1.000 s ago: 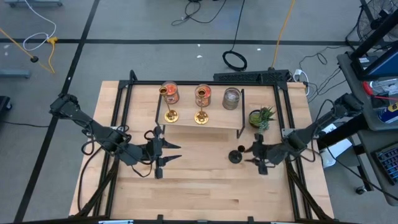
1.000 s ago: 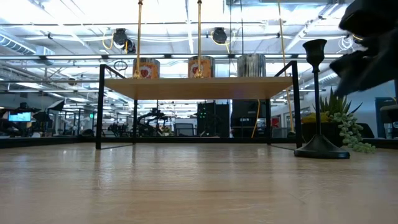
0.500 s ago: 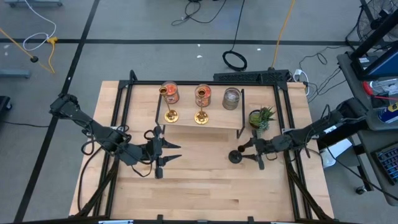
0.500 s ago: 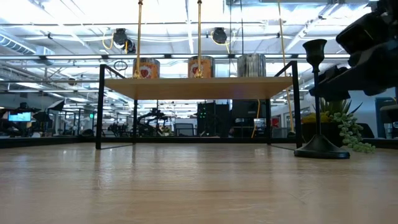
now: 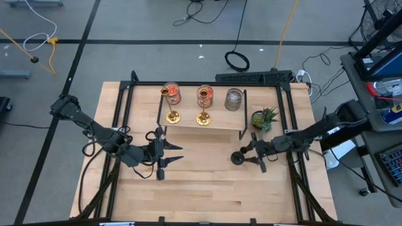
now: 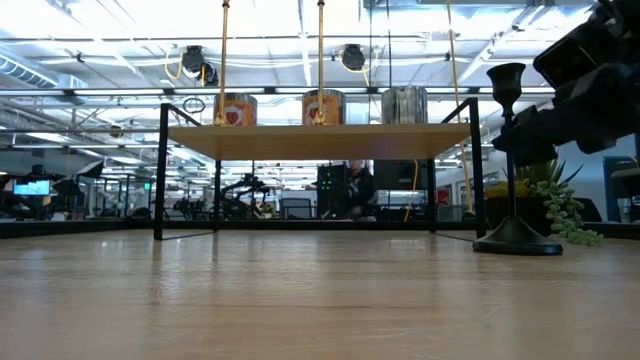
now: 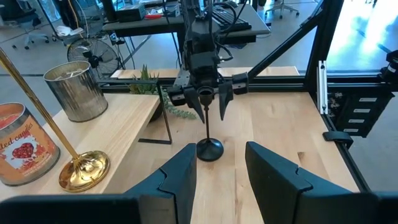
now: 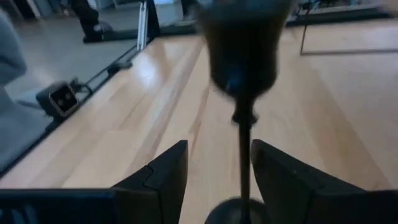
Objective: Pick & Place candle stick holders
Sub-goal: Put the black candle holder on the shelf
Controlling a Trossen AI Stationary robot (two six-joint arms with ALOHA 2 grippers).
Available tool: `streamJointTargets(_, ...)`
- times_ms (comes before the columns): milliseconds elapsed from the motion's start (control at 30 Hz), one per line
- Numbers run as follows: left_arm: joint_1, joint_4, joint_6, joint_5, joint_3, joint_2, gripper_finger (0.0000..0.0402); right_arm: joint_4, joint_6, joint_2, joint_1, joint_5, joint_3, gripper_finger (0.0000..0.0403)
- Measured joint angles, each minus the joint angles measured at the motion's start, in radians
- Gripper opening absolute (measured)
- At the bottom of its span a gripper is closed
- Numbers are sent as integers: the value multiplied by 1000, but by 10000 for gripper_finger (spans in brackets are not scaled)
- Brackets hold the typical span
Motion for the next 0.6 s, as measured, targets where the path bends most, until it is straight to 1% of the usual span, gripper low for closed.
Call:
streamJointTargets(67,0,0,0,0,0,0,145,1,-8,26,-1,-12,0,165)
streamJointTargets(133,0,0,0,0,0,0,145,14,-23,44,-6,-12,0,147)
streamJointTargets(233,0,0,0,0,0,0,145,51,-44,60,-23,-12,0,103)
streamJointTargets(367,0,-1,0,0,0,0,145,110,-73,62,-45,-17,0,28)
streamJointTargets(400,0,-1,0,0,0,0,145,125,-74,63,-48,-17,1,16)
streamJointTargets(467,0,-1,0,0,0,0,145,168,-57,63,-48,-23,5,14)
streamJointTargets(600,0,-1,0,0,0,0,145,279,-29,63,-46,-130,79,23)
